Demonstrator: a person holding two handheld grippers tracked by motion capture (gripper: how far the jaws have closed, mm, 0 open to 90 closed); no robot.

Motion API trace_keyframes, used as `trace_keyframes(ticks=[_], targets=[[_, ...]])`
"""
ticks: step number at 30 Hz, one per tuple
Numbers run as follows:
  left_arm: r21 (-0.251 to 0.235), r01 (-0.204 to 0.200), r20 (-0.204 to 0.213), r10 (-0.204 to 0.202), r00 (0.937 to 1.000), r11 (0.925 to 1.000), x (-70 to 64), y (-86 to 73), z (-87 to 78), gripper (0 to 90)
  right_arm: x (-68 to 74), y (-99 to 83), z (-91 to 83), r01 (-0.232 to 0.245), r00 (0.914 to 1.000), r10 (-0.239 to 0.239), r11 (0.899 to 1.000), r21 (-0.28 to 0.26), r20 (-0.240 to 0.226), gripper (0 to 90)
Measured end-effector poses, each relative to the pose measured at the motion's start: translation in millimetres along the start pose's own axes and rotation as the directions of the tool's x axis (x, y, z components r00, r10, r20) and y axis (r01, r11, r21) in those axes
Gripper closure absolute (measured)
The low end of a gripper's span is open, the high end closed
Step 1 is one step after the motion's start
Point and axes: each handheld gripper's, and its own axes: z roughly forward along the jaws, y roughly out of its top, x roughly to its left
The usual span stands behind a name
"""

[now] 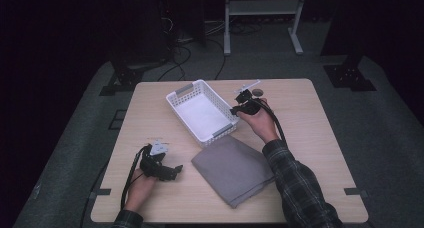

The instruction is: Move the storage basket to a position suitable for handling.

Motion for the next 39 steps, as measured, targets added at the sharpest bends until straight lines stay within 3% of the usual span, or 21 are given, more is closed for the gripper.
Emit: trace_keyframes(ticks=[16,39], targets=[[0.0,-0.003,0.002,0.003,1.0,1.0,-0.2,-0.1,-0.1,0.0,-7.4,3.6,5.1,-0.028,0.9985,0.028,1.0,-0.005,0.046,84.1],[0.001,-0.006,0.002,0.006,1.0,1.0,0.0,-0.1,-0.2,0.0,-57.1,-16.4,-20.0,-0.11,0.9837,0.107,0.994,0.008,0.144,84.1]])
